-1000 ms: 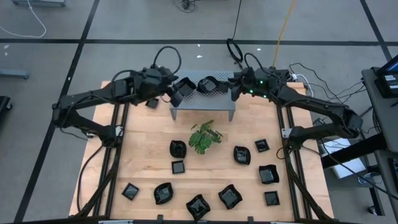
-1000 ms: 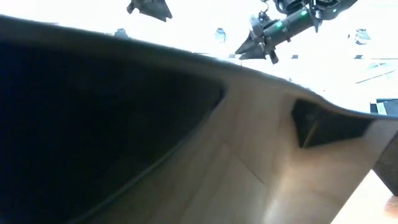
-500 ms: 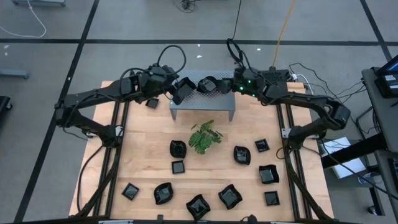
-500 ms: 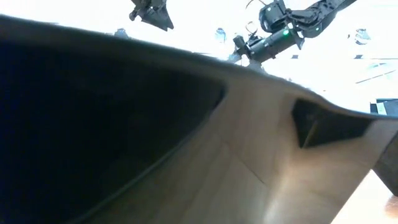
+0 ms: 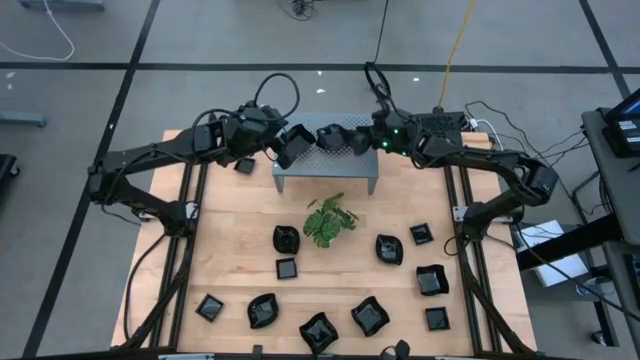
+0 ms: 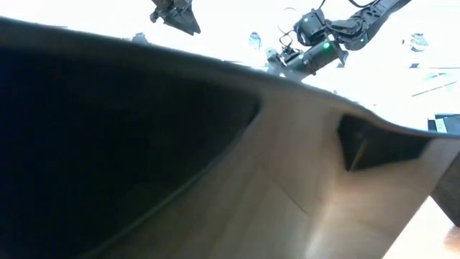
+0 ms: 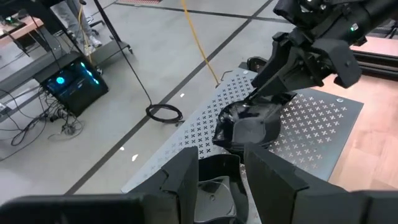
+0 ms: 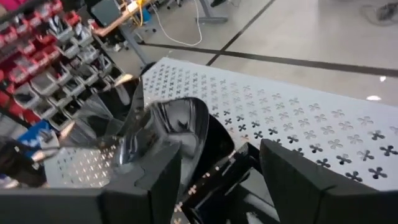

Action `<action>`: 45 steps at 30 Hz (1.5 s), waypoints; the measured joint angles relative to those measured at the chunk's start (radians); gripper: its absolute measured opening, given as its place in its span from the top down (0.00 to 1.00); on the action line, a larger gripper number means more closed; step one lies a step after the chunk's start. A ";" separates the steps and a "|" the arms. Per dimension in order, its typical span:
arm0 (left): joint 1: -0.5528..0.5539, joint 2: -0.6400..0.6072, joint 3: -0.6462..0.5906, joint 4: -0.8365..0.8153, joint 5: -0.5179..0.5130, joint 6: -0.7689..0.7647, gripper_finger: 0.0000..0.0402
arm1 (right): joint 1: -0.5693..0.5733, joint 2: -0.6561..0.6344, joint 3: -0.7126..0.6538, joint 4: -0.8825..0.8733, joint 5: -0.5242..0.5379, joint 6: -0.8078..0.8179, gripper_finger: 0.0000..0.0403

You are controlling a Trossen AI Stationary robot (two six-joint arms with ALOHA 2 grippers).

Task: Pick & Place Mini shaped plates
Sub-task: Stack the leaf-shaped plate on top of the leaf-shaped plate on the shelf

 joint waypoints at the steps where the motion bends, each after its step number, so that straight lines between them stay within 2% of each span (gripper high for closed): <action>1: 0.000 0.000 0.000 0.000 0.000 0.000 0.67 | 0.002 0.000 0.000 -0.001 0.000 -0.015 0.52; 10: 0.000 0.000 0.000 0.000 0.000 -0.002 0.67 | 0.006 0.000 0.000 0.000 -0.002 -0.074 0.68; 16: 0.000 0.000 0.000 0.000 0.000 -0.004 0.67 | 0.006 -0.023 0.000 0.035 -0.006 -0.100 0.67; 19: 0.000 0.000 0.000 -0.001 0.000 -0.003 0.67 | 0.012 -0.052 0.001 0.022 -0.074 -0.232 0.62; 22: 0.000 0.000 0.000 -0.002 0.000 0.011 0.67 | 0.029 -0.082 0.000 -0.047 -0.149 -0.492 0.59; 24: 0.000 0.000 0.000 -0.003 0.001 0.039 0.67 | 0.044 -0.096 0.001 -0.084 -0.156 -0.683 0.57; 27: 0.008 0.008 0.000 -0.015 0.081 0.095 0.67 | 0.062 -0.116 0.000 -0.152 -0.107 -0.840 0.57; 30: 0.010 0.054 0.002 -0.018 0.204 0.127 0.67 | 0.078 -0.139 0.000 -0.162 -0.041 -0.872 0.58; 32: 0.008 0.098 0.001 -0.014 0.246 0.183 0.67 | 0.084 -0.161 0.000 -0.158 0.007 -0.875 0.59; 39: 0.011 0.242 0.000 0.069 0.260 0.338 0.67 | 0.086 -0.267 0.000 -0.183 0.139 -0.878 0.61; 45: 0.009 0.323 0.000 0.232 0.261 0.410 0.67 | 0.086 -0.370 0.000 -0.267 0.224 -0.878 0.62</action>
